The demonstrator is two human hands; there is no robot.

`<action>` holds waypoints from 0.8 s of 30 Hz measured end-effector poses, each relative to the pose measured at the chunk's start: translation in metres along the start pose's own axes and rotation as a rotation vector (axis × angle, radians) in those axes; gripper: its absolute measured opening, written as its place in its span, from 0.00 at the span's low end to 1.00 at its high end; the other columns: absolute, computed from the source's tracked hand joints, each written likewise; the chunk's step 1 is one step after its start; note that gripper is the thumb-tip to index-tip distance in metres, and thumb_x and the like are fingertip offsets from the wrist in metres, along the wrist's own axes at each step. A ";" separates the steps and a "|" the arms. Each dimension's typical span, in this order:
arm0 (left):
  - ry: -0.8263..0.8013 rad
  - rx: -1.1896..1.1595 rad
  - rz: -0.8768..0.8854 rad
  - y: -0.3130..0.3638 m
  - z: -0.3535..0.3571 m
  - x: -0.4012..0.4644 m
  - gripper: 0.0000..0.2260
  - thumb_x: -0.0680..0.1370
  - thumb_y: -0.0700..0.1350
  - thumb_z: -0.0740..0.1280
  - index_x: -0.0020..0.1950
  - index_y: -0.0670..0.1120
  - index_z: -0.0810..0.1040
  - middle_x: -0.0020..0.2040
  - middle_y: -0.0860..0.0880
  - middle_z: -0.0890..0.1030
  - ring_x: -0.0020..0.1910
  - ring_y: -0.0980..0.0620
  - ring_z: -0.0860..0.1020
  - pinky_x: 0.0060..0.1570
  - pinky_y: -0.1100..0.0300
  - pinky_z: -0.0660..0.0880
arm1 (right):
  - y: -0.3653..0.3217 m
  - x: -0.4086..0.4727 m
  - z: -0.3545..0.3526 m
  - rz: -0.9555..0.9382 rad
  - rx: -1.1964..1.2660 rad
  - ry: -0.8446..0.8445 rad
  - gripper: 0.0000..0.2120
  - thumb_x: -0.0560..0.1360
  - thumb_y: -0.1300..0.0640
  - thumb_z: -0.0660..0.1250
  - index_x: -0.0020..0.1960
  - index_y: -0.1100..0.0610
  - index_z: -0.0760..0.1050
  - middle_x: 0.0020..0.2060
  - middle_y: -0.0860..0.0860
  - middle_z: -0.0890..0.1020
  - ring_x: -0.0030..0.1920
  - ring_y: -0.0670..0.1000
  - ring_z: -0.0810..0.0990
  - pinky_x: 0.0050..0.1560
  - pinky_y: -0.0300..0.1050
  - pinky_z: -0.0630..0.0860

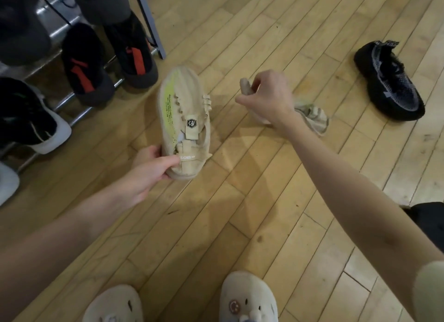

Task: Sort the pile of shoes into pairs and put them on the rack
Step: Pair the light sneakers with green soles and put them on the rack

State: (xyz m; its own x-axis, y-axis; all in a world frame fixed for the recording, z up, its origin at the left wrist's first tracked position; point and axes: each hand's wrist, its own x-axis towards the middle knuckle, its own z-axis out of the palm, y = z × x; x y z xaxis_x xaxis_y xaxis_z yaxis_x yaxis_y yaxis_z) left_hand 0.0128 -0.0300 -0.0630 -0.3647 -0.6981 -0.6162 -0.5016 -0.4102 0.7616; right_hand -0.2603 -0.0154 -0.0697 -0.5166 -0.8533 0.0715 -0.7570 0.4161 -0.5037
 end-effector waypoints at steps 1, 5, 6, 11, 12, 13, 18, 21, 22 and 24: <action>0.009 -0.004 -0.003 -0.003 -0.004 -0.004 0.13 0.69 0.40 0.70 0.51 0.50 0.78 0.52 0.49 0.84 0.53 0.50 0.82 0.55 0.51 0.78 | -0.010 0.001 0.010 0.000 0.056 -0.011 0.19 0.67 0.48 0.73 0.39 0.66 0.77 0.31 0.53 0.75 0.32 0.49 0.72 0.32 0.50 0.75; 0.072 -0.007 -0.040 -0.011 -0.021 -0.015 0.15 0.62 0.46 0.70 0.48 0.53 0.77 0.52 0.49 0.84 0.53 0.49 0.82 0.56 0.49 0.78 | -0.032 0.003 0.049 0.051 0.193 -0.091 0.17 0.73 0.51 0.71 0.42 0.67 0.77 0.37 0.57 0.80 0.38 0.54 0.78 0.40 0.50 0.77; 0.080 -0.008 -0.048 -0.013 -0.025 -0.017 0.15 0.62 0.46 0.70 0.48 0.52 0.77 0.52 0.49 0.84 0.53 0.49 0.82 0.56 0.49 0.78 | -0.032 0.002 0.055 0.069 0.213 -0.106 0.15 0.74 0.55 0.68 0.49 0.68 0.78 0.44 0.59 0.82 0.45 0.56 0.80 0.47 0.51 0.79; 0.104 0.000 -0.056 -0.015 -0.032 -0.022 0.15 0.62 0.46 0.69 0.48 0.51 0.78 0.50 0.49 0.84 0.52 0.49 0.82 0.57 0.47 0.78 | -0.014 -0.011 0.053 0.073 0.220 0.011 0.24 0.74 0.64 0.62 0.70 0.62 0.68 0.68 0.57 0.69 0.62 0.56 0.75 0.60 0.49 0.75; 0.108 0.002 -0.056 -0.015 -0.033 -0.022 0.15 0.62 0.46 0.69 0.48 0.51 0.78 0.50 0.49 0.84 0.52 0.49 0.82 0.56 0.47 0.78 | -0.006 -0.015 0.050 0.057 0.147 0.042 0.27 0.74 0.61 0.64 0.72 0.60 0.64 0.71 0.57 0.65 0.66 0.57 0.71 0.65 0.51 0.71; 0.109 0.004 -0.056 -0.014 -0.032 -0.022 0.15 0.62 0.46 0.69 0.48 0.51 0.78 0.50 0.49 0.84 0.52 0.49 0.82 0.56 0.47 0.78 | 0.004 -0.018 0.047 0.056 0.031 0.036 0.33 0.72 0.55 0.67 0.75 0.57 0.60 0.74 0.57 0.61 0.71 0.59 0.64 0.71 0.54 0.64; 0.046 -0.025 -0.040 -0.008 -0.027 -0.021 0.22 0.66 0.42 0.69 0.60 0.42 0.77 0.55 0.45 0.83 0.55 0.48 0.81 0.47 0.55 0.80 | 0.053 -0.042 0.040 0.240 -0.392 -0.312 0.57 0.65 0.33 0.71 0.78 0.55 0.41 0.77 0.60 0.51 0.77 0.64 0.48 0.73 0.65 0.45; 0.003 -0.051 -0.032 0.004 -0.025 -0.024 0.16 0.73 0.36 0.66 0.61 0.41 0.76 0.55 0.46 0.83 0.55 0.48 0.81 0.41 0.60 0.80 | 0.057 -0.046 0.029 0.200 -0.442 -0.347 0.42 0.69 0.45 0.69 0.74 0.58 0.53 0.68 0.60 0.66 0.70 0.62 0.62 0.69 0.64 0.59; 0.002 -0.059 -0.028 0.009 -0.025 -0.027 0.15 0.74 0.35 0.65 0.61 0.41 0.76 0.55 0.46 0.83 0.55 0.48 0.81 0.41 0.60 0.80 | 0.053 -0.047 0.025 0.197 -0.435 -0.360 0.36 0.69 0.47 0.69 0.70 0.58 0.59 0.65 0.60 0.69 0.65 0.63 0.66 0.65 0.62 0.64; -0.002 -0.048 -0.009 0.018 -0.028 -0.035 0.16 0.74 0.34 0.64 0.62 0.41 0.77 0.54 0.46 0.83 0.55 0.48 0.81 0.43 0.58 0.80 | 0.043 -0.055 0.017 0.203 -0.412 -0.374 0.28 0.68 0.45 0.68 0.62 0.57 0.66 0.57 0.58 0.74 0.57 0.61 0.71 0.56 0.56 0.70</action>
State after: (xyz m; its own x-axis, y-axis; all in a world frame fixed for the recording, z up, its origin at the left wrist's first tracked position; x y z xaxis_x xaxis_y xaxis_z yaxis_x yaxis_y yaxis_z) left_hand 0.0385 -0.0298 -0.0218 -0.3614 -0.6932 -0.6236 -0.4668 -0.4444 0.7646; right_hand -0.2578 0.0445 -0.1100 -0.5478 -0.7654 -0.3377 -0.7895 0.6065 -0.0943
